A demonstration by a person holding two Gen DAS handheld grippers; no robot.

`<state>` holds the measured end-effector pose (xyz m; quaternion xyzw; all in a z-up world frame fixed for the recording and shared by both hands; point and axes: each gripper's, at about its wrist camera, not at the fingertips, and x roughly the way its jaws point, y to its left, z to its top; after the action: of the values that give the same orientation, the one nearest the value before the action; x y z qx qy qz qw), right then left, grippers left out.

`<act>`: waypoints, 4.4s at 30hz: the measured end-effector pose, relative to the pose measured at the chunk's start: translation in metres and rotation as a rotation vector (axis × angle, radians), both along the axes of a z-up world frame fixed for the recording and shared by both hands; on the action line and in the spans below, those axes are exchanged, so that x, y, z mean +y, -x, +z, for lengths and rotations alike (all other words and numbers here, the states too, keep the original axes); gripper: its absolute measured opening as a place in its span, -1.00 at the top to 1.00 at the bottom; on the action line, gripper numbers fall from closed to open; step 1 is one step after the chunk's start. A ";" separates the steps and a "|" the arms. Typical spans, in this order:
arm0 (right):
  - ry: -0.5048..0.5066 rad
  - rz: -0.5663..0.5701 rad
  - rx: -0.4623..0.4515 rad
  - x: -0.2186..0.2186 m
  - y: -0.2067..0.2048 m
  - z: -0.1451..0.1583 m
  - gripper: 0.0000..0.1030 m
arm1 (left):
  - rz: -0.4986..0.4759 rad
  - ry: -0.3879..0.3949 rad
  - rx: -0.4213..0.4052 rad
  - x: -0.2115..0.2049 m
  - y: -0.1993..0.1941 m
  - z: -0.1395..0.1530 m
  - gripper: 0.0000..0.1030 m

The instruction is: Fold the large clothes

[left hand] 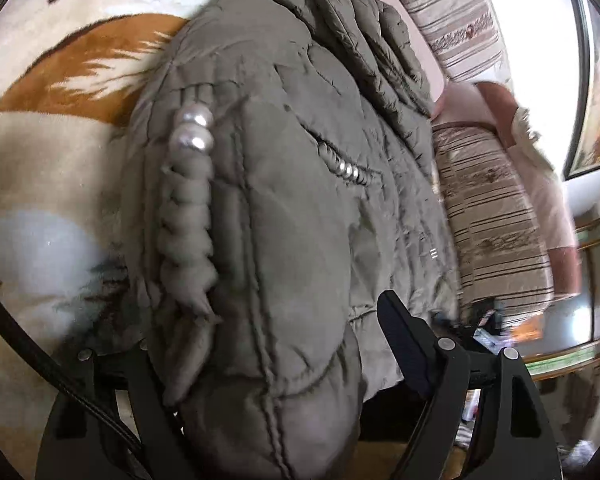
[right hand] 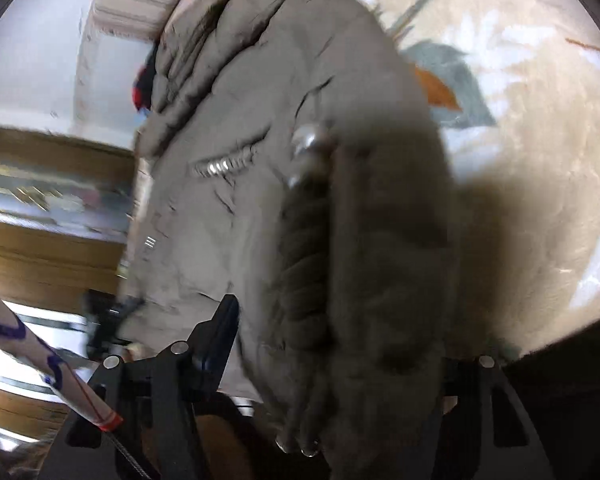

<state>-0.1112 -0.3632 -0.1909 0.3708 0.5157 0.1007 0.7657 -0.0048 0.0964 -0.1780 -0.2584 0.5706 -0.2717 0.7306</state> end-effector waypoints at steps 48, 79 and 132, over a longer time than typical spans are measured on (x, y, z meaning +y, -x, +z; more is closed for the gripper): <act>0.101 -0.233 -0.249 -0.037 -0.270 0.174 0.56 | 0.171 -0.525 -0.242 -0.094 -0.270 0.156 0.60; 0.676 -0.084 -0.285 0.035 -0.318 0.149 -0.92 | -0.016 -0.626 -0.427 -0.193 -0.279 0.153 -0.44; 0.312 -0.199 -0.065 -0.081 -0.237 0.064 -0.93 | 0.088 -0.247 -0.039 -0.020 -0.303 0.057 -0.83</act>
<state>0.1262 -0.4438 -0.1268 0.2930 0.4611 -0.0448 0.8364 0.2982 0.0766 -0.1207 -0.1859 0.5736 -0.1720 0.7790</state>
